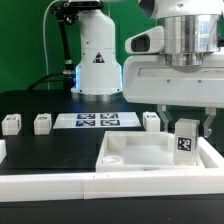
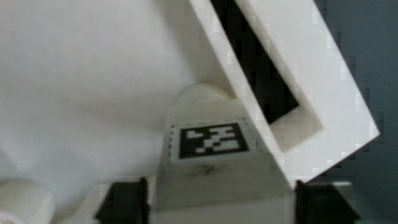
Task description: Assemble square table
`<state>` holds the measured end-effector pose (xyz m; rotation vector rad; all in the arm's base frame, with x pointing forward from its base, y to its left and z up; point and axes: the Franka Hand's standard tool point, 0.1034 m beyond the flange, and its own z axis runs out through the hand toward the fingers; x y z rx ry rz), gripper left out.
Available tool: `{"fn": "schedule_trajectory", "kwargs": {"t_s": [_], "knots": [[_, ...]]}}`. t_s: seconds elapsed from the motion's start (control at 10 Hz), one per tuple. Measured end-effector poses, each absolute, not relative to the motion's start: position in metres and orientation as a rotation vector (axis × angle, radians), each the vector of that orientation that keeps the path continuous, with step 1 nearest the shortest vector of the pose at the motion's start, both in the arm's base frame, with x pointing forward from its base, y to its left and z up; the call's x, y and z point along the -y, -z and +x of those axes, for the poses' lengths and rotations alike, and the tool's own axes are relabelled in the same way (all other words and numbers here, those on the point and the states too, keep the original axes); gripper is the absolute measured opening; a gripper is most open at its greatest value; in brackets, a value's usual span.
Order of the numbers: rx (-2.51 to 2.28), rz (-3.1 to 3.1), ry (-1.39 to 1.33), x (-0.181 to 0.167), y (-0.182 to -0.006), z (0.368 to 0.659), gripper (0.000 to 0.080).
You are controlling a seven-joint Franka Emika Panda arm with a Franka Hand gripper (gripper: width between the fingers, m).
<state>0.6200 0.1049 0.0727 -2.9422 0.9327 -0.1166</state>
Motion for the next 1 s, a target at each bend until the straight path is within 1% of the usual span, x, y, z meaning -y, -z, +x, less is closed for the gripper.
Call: {"fn": "schedule_trajectory", "kwargs": {"t_s": [0.1,0.2,0.3,0.5,0.9,1.0], "knots": [[-0.971,-2.928,0.113,-0.113,-0.072,0.618,0.0569],[-0.953,-2.93,0.123,-0.117,-0.072,0.615,0.0569],[-0.944,-2.932,0.131,-0.116,-0.072,0.61,0.0637],[-0.82,-2.97,0.125,-0.114,-0.079,0.599,0.0647],[-0.824,-2.974,0.118,-0.114,-0.075,0.598,0.0649],[-0.691,-3.011,0.145,-0.116,-0.073,0.596,0.0649]]}}
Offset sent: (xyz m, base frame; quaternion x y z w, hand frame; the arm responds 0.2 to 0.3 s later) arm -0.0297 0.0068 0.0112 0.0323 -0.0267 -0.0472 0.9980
